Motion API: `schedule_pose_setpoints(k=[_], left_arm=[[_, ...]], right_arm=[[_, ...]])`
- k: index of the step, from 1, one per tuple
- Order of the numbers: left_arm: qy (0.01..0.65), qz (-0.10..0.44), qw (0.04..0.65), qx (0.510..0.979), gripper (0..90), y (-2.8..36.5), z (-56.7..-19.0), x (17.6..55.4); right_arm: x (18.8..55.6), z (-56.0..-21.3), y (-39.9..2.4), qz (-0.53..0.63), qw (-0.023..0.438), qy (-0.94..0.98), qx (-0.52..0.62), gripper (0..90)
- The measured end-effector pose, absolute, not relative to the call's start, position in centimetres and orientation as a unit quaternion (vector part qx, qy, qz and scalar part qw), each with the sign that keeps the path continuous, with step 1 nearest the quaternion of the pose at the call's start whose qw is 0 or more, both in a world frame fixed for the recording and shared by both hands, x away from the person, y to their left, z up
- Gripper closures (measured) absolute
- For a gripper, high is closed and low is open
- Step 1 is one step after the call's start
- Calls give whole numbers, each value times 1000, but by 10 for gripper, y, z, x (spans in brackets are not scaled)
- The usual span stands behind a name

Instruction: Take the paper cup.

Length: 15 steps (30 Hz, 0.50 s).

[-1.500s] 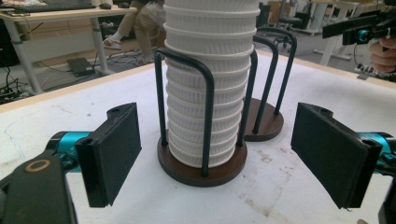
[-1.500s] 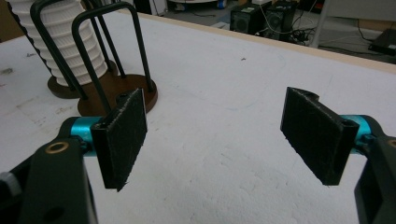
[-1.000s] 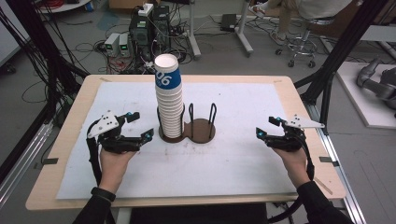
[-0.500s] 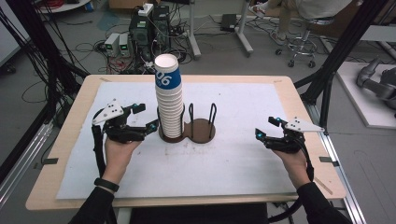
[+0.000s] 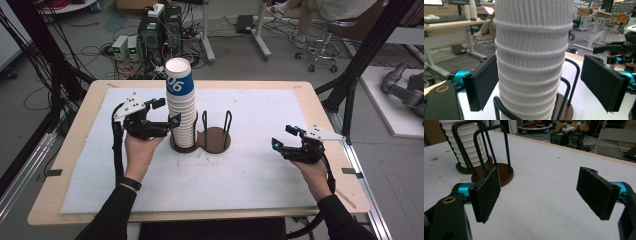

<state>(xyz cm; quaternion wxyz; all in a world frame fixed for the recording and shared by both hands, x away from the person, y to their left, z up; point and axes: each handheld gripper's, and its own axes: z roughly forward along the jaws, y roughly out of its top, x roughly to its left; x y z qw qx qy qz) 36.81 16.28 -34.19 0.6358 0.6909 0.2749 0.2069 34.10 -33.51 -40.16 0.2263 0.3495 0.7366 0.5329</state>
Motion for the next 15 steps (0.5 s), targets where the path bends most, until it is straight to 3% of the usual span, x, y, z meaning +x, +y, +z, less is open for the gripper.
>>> schedule_pose_setpoints(k=[15], left_arm=[[278, 194, 630, 699, 127, 154, -331, 386]], right_arm=[[341, -402, -333, 536, 222, 739, 344, 192]])
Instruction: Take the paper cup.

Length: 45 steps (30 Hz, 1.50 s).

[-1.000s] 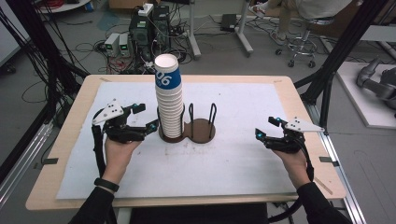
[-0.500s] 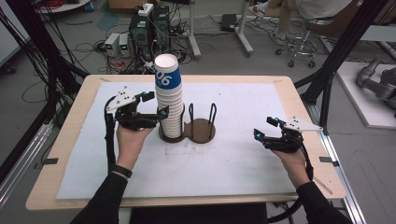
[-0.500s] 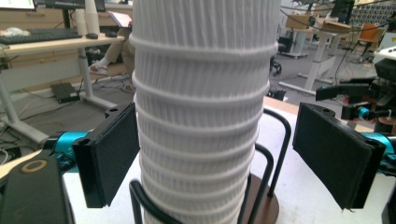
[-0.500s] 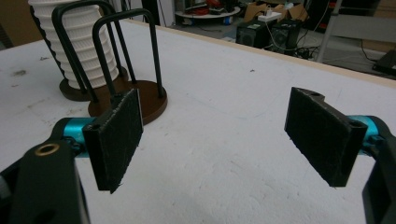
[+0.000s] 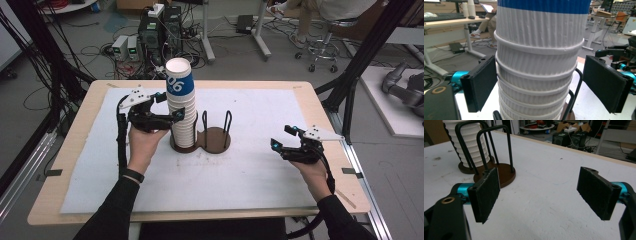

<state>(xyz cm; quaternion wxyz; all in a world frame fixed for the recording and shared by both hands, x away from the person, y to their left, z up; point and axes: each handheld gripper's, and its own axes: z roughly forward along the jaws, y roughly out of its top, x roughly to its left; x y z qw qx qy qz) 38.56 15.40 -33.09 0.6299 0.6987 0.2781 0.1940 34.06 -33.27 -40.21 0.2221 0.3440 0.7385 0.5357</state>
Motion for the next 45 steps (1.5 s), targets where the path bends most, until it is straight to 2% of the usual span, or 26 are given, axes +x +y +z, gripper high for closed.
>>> schedule_pose_setpoints(k=[8, 29, 45], left_arm=[[281, 187, 617, 711, 105, 148, -329, 395], [272, 174, 630, 706, 102, 146, -332, 403], [274, 174, 630, 705, 103, 145, -331, 403]], right_arm=[[342, -403, -330, 538, 220, 741, 337, 188], [339, -398, -316, 562, 213, 736, 310, 189], [352, -348, -275, 579, 206, 746, 255, 189]])
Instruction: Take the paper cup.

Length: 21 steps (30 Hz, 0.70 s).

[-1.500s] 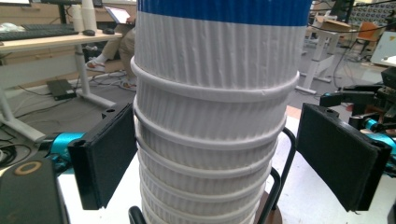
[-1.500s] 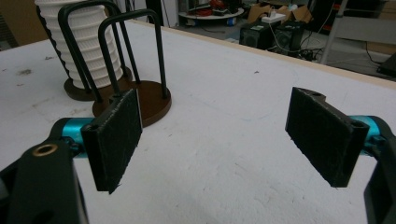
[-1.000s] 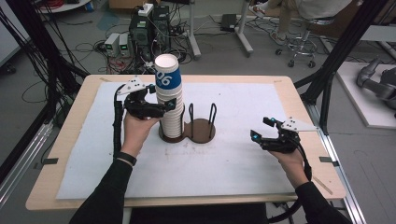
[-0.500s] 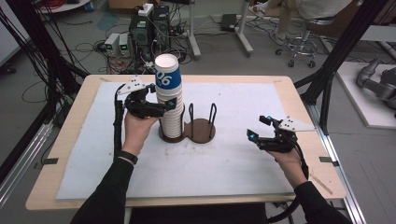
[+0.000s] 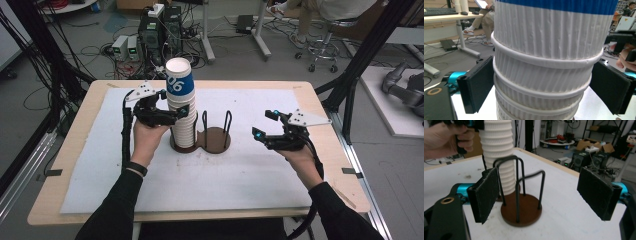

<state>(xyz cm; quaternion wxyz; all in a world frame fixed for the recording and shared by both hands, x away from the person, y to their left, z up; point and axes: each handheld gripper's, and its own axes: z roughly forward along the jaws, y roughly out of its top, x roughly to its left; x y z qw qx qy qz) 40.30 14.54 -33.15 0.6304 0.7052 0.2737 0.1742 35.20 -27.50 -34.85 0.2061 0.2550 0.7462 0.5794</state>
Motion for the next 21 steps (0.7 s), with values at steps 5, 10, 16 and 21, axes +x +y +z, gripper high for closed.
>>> schedule_pose_setpoints(k=[5, 10, 16, 21], left_arm=[[276, 174, 629, 706, 103, 145, -331, 402], [276, 174, 628, 706, 103, 145, -331, 403], [277, 177, 628, 706, 104, 144, -331, 403], [276, 177, 628, 706, 104, 144, -331, 403]], right_arm=[[363, -326, -250, 584, 201, 752, 229, 189], [370, -310, -234, 587, 197, 756, 213, 189], [382, -289, -207, 594, 188, 757, 195, 189], [390, -277, -189, 602, 175, 757, 185, 189]])
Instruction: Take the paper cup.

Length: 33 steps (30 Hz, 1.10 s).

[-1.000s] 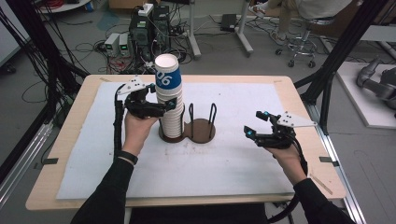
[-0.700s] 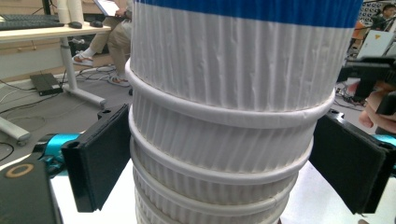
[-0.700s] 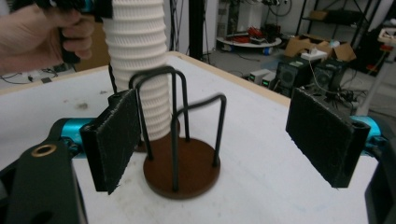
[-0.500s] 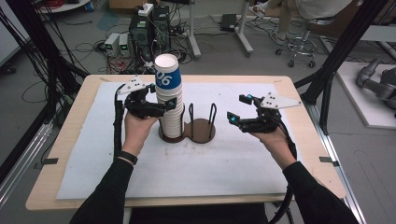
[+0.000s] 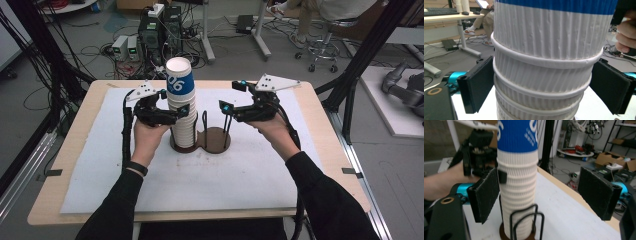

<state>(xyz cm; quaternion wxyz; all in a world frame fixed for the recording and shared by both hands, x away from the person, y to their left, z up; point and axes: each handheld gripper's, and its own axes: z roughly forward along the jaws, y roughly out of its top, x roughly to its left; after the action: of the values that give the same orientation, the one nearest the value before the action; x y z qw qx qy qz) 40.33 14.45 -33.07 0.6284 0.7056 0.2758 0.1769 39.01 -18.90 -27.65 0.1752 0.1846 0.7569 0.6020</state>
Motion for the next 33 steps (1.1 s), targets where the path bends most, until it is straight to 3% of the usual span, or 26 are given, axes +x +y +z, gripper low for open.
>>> schedule_pose_setpoints(k=[15, 33], left_arm=[[274, 176, 627, 708, 104, 145, -330, 403], [275, 177, 627, 707, 105, 145, -330, 403]], right_arm=[[409, -247, -128, 614, 130, 760, 167, 189], [428, -239, -80, 588, 101, 781, 185, 189]])
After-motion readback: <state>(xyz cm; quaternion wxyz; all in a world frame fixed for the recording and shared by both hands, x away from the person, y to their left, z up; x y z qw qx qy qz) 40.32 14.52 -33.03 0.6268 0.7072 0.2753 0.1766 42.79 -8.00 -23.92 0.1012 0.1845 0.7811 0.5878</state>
